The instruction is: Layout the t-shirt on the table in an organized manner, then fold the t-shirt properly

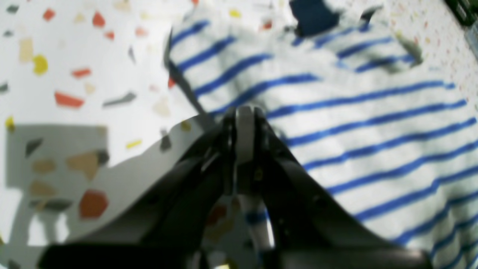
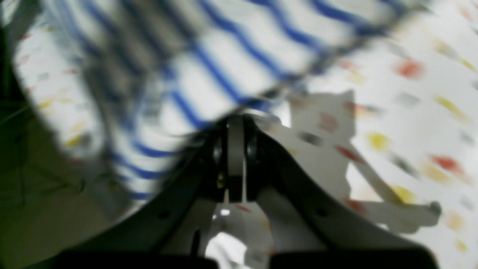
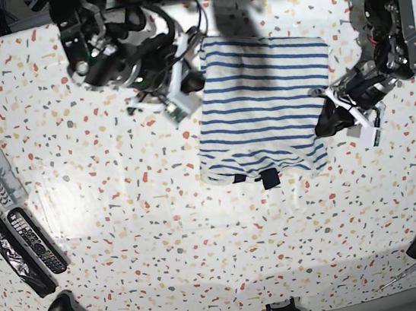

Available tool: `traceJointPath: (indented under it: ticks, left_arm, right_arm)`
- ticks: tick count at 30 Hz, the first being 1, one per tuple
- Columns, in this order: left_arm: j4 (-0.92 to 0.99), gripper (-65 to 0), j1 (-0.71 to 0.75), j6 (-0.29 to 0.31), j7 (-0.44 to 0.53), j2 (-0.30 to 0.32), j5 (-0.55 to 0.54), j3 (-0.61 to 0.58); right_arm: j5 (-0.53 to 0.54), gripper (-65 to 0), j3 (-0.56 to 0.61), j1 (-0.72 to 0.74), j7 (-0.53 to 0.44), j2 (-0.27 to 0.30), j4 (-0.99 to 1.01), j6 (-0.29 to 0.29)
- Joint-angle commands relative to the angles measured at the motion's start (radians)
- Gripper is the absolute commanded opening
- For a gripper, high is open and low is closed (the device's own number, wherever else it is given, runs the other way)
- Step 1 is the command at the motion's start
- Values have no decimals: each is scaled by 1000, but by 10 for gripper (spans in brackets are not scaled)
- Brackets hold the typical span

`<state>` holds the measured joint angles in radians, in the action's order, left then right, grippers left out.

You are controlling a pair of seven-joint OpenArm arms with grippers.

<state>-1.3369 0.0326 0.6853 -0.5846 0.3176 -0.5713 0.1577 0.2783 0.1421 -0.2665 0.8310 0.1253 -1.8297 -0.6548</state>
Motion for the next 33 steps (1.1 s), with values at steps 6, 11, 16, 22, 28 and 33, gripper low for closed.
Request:
traceJointPath:
  ticks: [6,11,16,22,28,33]
  left_arm:
    - [-237,-650,124,-117,6,71,-69,45]
    - [-395,-650,328,-140,-37,71,-125,175]
    - [-504,-650,587,-94,-95,70,-183,292]
    - [-514,-650,857,-90,-100,55,-180,359]
    - [-364,-650,970,-90,-86,43,-134,358]
    - [-78,-650,920,-90,131,42,-80,358]
  right_arm:
    - [22,-650,-176,-45,-18,2,-151,1]
    - [103,-650,-338,-171,40,2,-284,1]
    - [278,-650,-478,-332,219,2,-405,0]
    - [324,-650,-569,-585,230,-1,-450,-2]
    - [247,-650,-566,-776,187,-1,-396,-3]
    - [166,-650,-566,-747,98,17,-164,-4]
